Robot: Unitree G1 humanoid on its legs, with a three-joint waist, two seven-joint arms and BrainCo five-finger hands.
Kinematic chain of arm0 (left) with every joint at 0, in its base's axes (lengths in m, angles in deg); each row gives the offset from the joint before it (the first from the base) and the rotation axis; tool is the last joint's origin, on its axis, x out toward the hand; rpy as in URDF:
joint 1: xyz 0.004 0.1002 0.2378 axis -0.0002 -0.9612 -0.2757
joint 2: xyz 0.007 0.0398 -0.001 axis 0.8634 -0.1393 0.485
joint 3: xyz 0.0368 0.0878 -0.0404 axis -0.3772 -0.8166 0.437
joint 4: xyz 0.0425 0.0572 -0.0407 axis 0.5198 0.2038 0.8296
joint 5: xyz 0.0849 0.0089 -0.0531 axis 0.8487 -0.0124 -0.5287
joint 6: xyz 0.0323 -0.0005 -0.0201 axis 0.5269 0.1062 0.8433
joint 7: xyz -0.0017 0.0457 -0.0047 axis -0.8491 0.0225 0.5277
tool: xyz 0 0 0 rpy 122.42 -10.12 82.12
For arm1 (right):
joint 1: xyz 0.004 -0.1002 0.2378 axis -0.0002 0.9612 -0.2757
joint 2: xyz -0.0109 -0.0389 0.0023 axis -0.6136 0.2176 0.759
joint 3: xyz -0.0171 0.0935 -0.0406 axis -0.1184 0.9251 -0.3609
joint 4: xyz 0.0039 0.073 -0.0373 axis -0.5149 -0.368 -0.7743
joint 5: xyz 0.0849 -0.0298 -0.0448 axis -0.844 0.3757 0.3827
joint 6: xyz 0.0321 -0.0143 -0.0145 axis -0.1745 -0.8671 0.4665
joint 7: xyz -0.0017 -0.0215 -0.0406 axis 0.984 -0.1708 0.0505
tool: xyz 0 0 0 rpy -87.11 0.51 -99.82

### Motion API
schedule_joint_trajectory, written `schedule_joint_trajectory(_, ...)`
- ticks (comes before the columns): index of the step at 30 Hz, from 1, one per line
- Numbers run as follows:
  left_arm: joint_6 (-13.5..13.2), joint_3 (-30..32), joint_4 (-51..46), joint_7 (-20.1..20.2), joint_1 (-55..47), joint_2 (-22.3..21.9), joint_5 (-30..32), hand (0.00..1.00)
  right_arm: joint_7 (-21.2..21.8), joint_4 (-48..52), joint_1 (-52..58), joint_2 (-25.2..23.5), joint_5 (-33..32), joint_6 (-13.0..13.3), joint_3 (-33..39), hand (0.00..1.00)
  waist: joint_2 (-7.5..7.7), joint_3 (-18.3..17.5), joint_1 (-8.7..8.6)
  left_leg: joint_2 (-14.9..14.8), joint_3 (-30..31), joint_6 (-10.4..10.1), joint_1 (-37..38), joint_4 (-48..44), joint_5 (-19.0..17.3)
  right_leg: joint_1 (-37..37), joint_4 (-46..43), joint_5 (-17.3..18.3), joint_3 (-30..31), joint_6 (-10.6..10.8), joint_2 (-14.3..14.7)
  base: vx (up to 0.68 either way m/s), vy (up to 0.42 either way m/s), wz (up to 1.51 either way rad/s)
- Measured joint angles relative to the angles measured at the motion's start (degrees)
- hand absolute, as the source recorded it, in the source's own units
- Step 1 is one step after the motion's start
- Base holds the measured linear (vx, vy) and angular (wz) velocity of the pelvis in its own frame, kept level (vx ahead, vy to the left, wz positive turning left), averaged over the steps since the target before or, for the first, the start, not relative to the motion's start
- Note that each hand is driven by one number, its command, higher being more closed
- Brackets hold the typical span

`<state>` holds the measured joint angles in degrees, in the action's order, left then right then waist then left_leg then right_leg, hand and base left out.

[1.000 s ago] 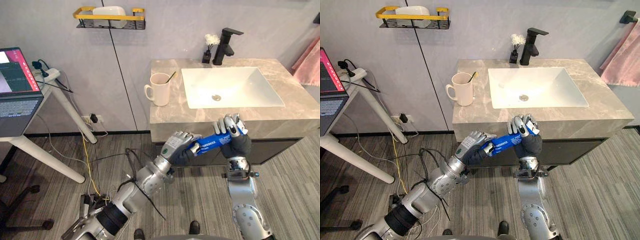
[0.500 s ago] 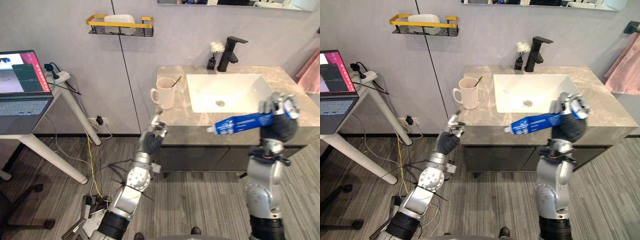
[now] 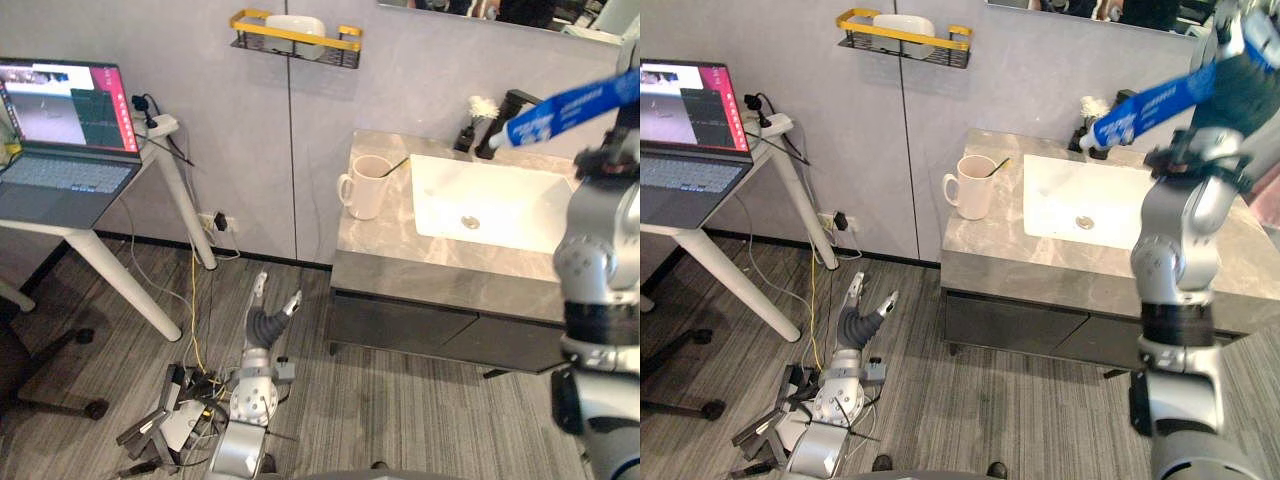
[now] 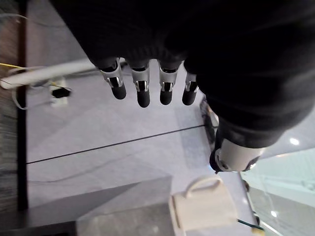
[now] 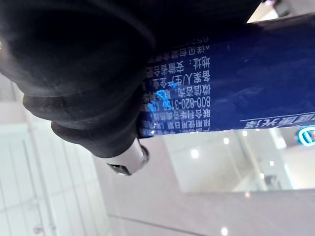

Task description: Organize washtable

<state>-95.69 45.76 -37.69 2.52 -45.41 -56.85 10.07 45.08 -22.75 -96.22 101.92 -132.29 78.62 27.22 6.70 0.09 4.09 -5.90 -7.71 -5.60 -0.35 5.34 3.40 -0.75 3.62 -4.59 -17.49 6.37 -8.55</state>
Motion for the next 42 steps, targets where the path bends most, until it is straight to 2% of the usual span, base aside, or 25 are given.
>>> schedule_joint_trajectory(3,0.8,1.3,0.7,1.8,-2.7,0.1,-0.6,0.0,0.4,-3.9,-5.2,4.2,-1.0,-0.6,-3.4,1.0,1.68,0.2,0.18,0.0,1.4,-0.1,-1.9,0.0,0.6,-1.0,0.0,0.0,-1.4,0.0,0.0,0.01,-0.011,0.21)
schedule_joint_trajectory(5,1.0,2.0,2.1,2.7,-4.0,0.1,-0.6,0.0,0.6,-5.7,-5.6,6.4,-2.1,-1.5,-4.4,1.0,3.31,0.3,1.48,-0.1,1.8,-0.1,-2.6,0.0,0.7,-1.5,0.0,0.0,-1.4,0.0,0.0,0.01,-0.008,0.13)
schedule_joint_trajectory(12,2.7,7.0,4.8,3.6,-5.9,0.6,-0.9,0.0,2.4,-7.9,-4.0,9.2,-5.5,-3.5,-4.6,1.0,6.82,1.5,1.52,-0.1,3.1,-0.1,-5.6,0.0,1.0,-3.9,-0.5,-0.1,-2.4,0.0,-0.1,-0.01,-0.004,0.09)
schedule_joint_trajectory(16,3.4,7.5,5.1,3.6,-6.1,0.9,-0.2,0.0,4.0,-7.1,-0.6,10.1,-7.3,-4.5,-4.6,1.0,7.99,2.1,1.52,-0.2,3.3,0.0,-6.6,0.0,1.1,-4.9,-1.0,-0.1,-2.6,0.1,-0.2,0.0,-0.001,0.01)
schedule_joint_trajectory(28,3.7,10.1,5.6,3.7,-4.8,2.4,2.7,0.0,6.8,1.8,2.8,10.1,-8.4,-5.2,-4.6,1.0,10.17,5.4,1.72,-0.3,4.5,0.1,-10.0,-1.3,1.1,-7.3,-1.6,-1.1,-3.1,1.0,-0.5,0.01,0.008,0.05)
schedule_joint_trajectory(34,3.8,11.4,6.3,3.7,-3.3,2.8,3.0,0.0,6.8,2.1,2.8,10.1,-8.4,-5.2,-4.7,1.0,11.17,7.1,2.28,-0.8,5.0,0.2,-11.7,-2.1,1.0,-8.5,-1.6,-2.9,-3.3,1.4,-0.2,0.0,0.01,0.02)
schedule_joint_trajectory(38,4.0,12.0,7.8,3.7,-2.6,2.9,3.0,0.0,6.7,2.0,2.7,10.1,-8.4,-5.1,-4.7,1.0,11.37,7.7,2.96,-0.9,6.1,0.3,-12.5,-2.4,1.0,-8.6,-1.6,-3.2,-4.7,1.4,0.0,0.01,0.006,0.12)
schedule_joint_trajectory(42,4.0,12.8,7.8,3.5,-2.1,2.9,3.1,0.0,6.6,2.0,0.8,10.1,-8.3,-4.9,-4.6,1.0,11.65,8.7,2.91,-0.9,6.9,0.3,-13.4,-2.9,1.0,-8.6,-1.6,-3.2,-5.9,1.4,0.1,0.02,0.008,0.12)
